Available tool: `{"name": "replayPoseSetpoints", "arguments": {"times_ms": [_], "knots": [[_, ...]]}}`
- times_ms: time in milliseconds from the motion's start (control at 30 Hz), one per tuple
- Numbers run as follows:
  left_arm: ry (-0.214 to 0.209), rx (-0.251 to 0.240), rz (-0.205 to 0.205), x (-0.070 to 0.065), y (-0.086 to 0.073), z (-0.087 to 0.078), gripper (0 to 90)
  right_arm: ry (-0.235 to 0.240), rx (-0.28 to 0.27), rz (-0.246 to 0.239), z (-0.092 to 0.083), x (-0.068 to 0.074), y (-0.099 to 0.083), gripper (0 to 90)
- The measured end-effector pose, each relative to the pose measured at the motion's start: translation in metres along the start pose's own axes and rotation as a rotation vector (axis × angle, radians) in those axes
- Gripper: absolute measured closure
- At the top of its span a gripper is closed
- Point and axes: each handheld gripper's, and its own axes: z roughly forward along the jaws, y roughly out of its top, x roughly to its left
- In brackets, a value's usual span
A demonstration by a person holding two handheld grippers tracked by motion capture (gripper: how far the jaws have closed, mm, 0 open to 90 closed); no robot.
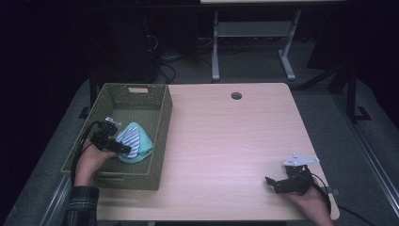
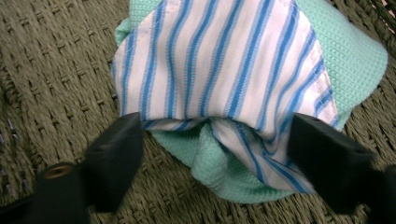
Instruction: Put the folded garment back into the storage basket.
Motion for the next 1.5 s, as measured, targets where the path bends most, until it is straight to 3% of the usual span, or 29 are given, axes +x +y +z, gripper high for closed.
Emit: {"name": "replayPoseSetpoints", "arguments": {"times_ms": [333, 667, 1000, 1233, 1500], "knots": [[-0.029, -0.07, -0.006, -0.001, 0.001, -0.012, 12.8, 0.0, 0.0, 0.001, 0.0, 0.0, 0.0, 2.0], [-0.038, -0.162, -0.006, -0.01, 0.007, -0.038, 13.3, 0.0, 0.0, 0.001, 0.0, 0.0, 0.0, 2.1], [-0.068, -0.2, -0.007, -0.018, 0.01, -0.047, 13.5, 0.0, 0.0, 0.0, 0.0, 0.0, 0.0, 2.1], [-0.097, -0.24, 0.011, -0.035, 0.017, -0.056, 13.6, 0.0, 0.0, 0.001, 0.0, 0.0, 0.0, 2.1], [-0.143, -0.281, 0.066, -0.064, 0.029, -0.062, 13.6, 0.0, 0.0, 0.001, 0.0, 0.0, 0.0, 2.1]]}}
